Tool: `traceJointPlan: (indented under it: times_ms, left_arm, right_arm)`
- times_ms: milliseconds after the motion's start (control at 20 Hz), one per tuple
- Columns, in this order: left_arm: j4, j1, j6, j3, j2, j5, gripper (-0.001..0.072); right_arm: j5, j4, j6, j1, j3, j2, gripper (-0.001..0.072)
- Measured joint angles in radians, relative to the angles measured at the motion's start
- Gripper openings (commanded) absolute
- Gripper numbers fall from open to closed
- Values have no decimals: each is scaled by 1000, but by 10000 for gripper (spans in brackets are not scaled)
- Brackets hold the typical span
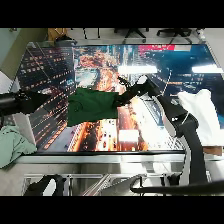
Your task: Fold the shirts.
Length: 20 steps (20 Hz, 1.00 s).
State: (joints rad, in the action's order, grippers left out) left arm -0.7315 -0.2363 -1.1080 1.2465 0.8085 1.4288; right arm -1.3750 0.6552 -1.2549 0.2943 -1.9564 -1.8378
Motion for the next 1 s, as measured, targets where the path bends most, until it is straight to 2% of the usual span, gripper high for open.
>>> traceJointPlan:
  times_ms: [300,450,750,850,1000]
  left_arm:
    - [0,0,0,0,0,1,17]
    - [0,0,0,0,0,2,17]
    - [0,0,-9,0,0,9,18]
    - [1,0,-9,0,0,12,18]
    - [1,0,-9,0,0,17,18]
  right_arm:
    - [-14,-60,13,-137,-72,201,18]
    - [-3,-63,-35,-283,-81,333,18]
    - [-10,23,-258,-663,-86,536,18]
    - [-75,99,-350,-772,-86,587,18]
    - [-232,309,-461,-888,-85,657,18]
